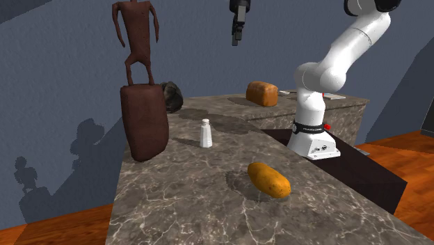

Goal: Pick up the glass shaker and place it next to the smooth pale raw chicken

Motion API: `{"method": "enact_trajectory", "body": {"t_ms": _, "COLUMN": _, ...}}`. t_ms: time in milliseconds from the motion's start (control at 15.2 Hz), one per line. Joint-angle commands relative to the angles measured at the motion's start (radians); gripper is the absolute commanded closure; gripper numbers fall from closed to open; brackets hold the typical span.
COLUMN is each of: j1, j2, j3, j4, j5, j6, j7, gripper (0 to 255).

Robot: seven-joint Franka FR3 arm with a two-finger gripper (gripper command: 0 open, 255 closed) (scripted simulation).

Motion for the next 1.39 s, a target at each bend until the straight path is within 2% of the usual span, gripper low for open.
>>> {"method": "enact_trajectory", "body": {"t_ms": 0, "j1": 0.000, "j2": 0.000, "j3": 0.000, "j4": 0.000, "j5": 0.000, "j6": 0.000, "j7": 0.000, "gripper": 0}}
{"method": "enact_trajectory", "body": {"t_ms": 330, "j1": 0.004, "j2": -0.003, "j3": 0.068, "j4": -0.163, "j5": 0.006, "j6": 0.195, "j7": 0.051, "gripper": 0}}
{"method": "enact_trajectory", "body": {"t_ms": 660, "j1": 0.012, "j2": 0.044, "j3": 0.138, "j4": -0.292, "j5": 0.011, "j6": 0.403, "j7": 0.108, "gripper": 0}}
{"method": "enact_trajectory", "body": {"t_ms": 990, "j1": 0.013, "j2": 0.150, "j3": 0.213, "j4": -0.380, "j5": 0.006, "j6": 0.626, "j7": 0.175, "gripper": 0}}
{"method": "enact_trajectory", "body": {"t_ms": 1320, "j1": -0.010, "j2": 0.315, "j3": 0.298, "j4": -0.423, "j5": -0.031, "j6": 0.859, "j7": 0.267, "gripper": 0}}
